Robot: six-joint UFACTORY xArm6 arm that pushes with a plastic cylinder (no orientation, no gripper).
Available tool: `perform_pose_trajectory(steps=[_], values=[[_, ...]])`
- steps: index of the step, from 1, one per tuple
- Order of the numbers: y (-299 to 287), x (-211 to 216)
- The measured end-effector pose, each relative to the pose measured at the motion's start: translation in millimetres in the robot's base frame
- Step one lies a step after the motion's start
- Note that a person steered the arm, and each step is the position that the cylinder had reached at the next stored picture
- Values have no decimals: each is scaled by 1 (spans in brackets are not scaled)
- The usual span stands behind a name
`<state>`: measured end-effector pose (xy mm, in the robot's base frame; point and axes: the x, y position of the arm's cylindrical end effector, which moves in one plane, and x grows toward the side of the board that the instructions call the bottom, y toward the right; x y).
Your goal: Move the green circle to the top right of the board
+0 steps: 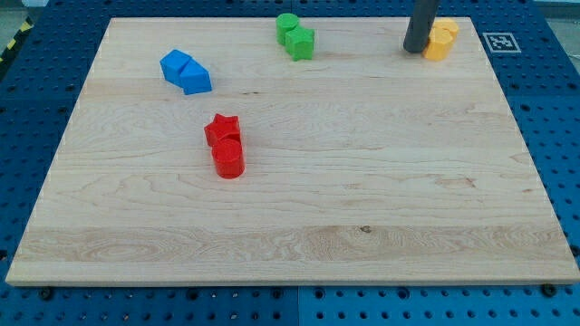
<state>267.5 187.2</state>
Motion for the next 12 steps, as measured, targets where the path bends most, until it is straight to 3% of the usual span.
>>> perform_pose_trajectory(steps=[1, 3, 4, 6, 7, 9, 10, 11, 12], values=[[0, 0], [-37, 80], [-86, 100], [-200, 99], [-254, 80], [-313, 2], [-319, -44], [-319, -45], [-271, -45]])
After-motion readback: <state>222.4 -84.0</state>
